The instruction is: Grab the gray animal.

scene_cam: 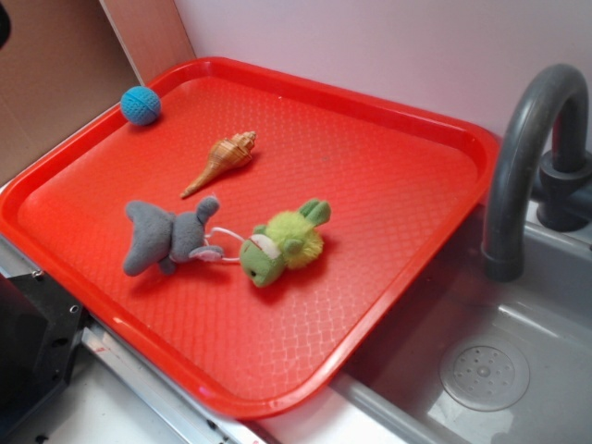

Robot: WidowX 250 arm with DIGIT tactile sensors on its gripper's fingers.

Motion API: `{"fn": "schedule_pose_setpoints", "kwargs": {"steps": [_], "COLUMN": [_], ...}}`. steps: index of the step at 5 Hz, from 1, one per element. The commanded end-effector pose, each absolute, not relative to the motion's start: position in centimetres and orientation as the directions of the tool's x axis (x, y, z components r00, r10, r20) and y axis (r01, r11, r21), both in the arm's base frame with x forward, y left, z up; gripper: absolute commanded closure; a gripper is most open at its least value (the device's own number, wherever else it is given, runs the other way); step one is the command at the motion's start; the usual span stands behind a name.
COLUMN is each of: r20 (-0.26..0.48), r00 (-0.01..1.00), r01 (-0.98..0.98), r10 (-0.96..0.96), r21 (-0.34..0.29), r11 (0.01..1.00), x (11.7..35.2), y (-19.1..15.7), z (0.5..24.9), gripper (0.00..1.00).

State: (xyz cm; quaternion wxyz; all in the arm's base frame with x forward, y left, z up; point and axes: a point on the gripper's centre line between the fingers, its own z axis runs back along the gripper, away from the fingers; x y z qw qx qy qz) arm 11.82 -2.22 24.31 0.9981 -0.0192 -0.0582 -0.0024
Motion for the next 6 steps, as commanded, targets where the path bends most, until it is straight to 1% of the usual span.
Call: {"fn": "schedule_pose_setpoints", "kwargs": {"steps": [1, 2, 3, 4, 5, 6], "r20": [0.116, 0.124, 0.123, 0.109, 0.071, 0.035], "r00": [0.993, 0.968, 0.898, 0.811, 0.789, 0.775], "r01": [0.007, 0.219, 0.422, 0.574, 0.61, 0.631], "r10": [-0.003, -0.219, -0.422, -0.575, -0.61, -0.632], "r21": [-0.038, 0.021, 0.029, 0.04, 0.028, 0.026], "r11": [0.999, 0.976, 0.906, 0.818, 0.792, 0.775], "x": [11.8, 12.9, 13.9, 14.8, 15.4, 16.3], "y": [-2.2, -2.5, -2.7, -3.6, -4.9, -5.5], "z": [24.3, 22.7, 21.3, 19.0, 16.9, 14.2], "gripper": [0.0, 0.0, 0.0, 0.0, 0.0, 0.0]}}
